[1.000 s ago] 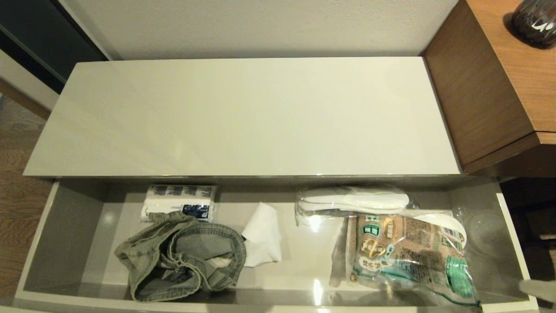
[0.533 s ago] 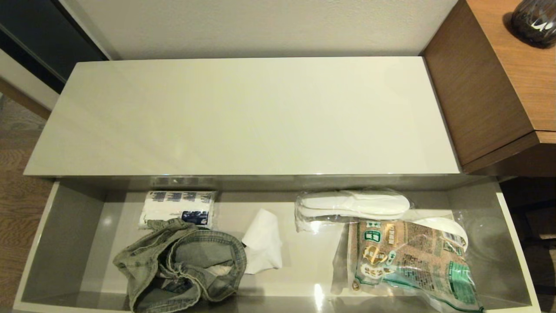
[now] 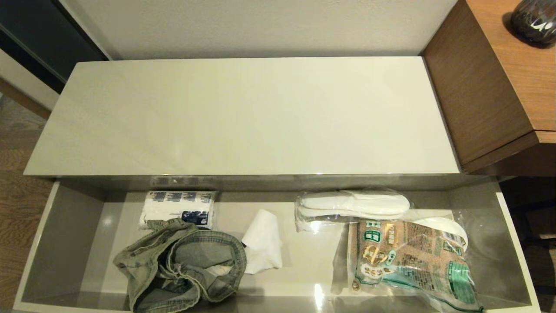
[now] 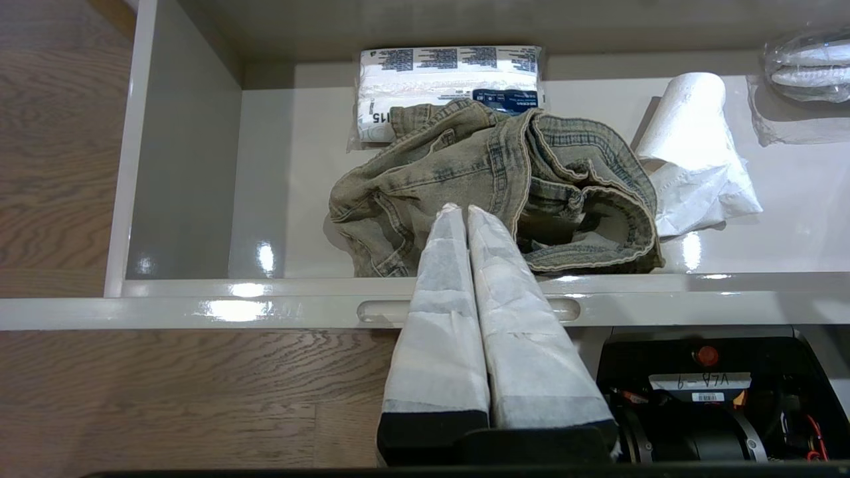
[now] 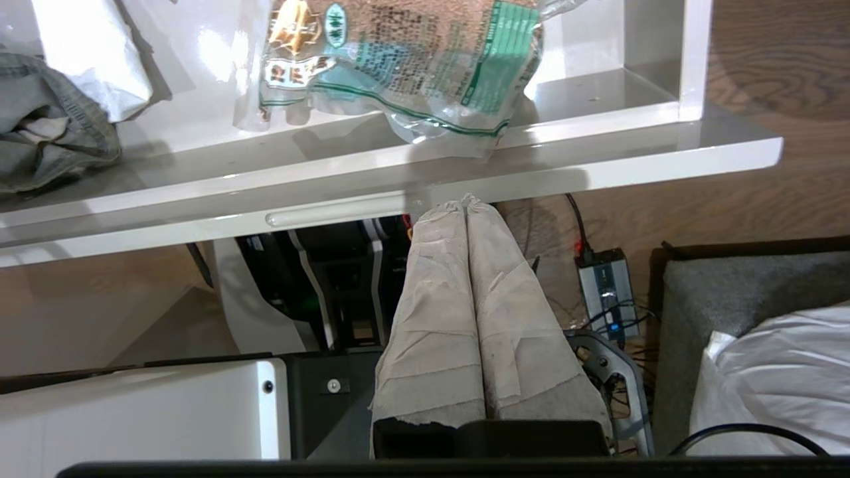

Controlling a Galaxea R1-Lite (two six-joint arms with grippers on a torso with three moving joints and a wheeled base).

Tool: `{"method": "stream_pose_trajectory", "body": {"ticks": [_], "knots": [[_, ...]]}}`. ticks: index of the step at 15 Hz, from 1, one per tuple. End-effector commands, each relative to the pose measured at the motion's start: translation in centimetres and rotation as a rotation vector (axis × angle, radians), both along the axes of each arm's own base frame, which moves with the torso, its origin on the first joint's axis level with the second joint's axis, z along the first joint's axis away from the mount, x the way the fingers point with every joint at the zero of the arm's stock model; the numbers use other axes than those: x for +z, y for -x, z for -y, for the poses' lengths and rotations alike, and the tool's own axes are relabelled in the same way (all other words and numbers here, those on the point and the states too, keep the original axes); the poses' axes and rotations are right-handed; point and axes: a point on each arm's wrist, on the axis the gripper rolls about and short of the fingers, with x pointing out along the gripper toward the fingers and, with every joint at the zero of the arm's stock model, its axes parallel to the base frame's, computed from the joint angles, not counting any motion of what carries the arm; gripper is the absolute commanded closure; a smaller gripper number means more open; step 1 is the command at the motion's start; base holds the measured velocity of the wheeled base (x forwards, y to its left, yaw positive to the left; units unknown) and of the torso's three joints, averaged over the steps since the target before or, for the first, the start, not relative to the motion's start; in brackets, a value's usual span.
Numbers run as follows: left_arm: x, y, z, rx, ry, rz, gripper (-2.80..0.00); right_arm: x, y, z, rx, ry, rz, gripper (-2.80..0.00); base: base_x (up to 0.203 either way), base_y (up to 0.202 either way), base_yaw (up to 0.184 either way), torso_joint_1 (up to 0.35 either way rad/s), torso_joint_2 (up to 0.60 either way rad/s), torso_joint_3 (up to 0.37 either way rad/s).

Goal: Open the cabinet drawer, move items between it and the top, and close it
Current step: Open the drawer, then take out the disposable slippers from the drawer

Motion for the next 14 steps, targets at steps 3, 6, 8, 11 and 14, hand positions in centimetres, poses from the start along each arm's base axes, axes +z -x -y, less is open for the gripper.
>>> {"method": "stream_pose_trajectory", "body": {"ticks": [3,6,8,11,14], "knots": [[0.0,0.0,0.0,0.0,0.0,-0.001,0.0,-0.2,0.1,-0.1,0.035,-0.004,-0.029,0.0,0.0,0.0,0.0,0.0,0.0,0.0],[0.0,0.0,0.0,0.001,0.0,-0.001,0.0,-0.2,0.1,-0.1,0.038,-0.001,-0.032,0.0,0.0,0.0,0.0,0.0,0.0,0.0],[0.0,0.0,0.0,0.001,0.0,-0.001,0.0,-0.3,0.1,0.0,0.044,0.006,-0.04,0.0,0.0,0.0,0.0,0.0,0.0,0.0],[0.0,0.0,0.0,0.001,0.0,-0.001,0.0,-0.4,0.6,0.0,0.086,0.032,-0.061,0.0,0.0,0.0,0.0,0.0,0.0,0.0],[0.0,0.0,0.0,0.0,0.0,-0.001,0.0,-0.6,1.1,0.1,0.152,0.064,-0.09,0.0,0.0,0.0,0.0,0.0,0.0,0.0]]}}
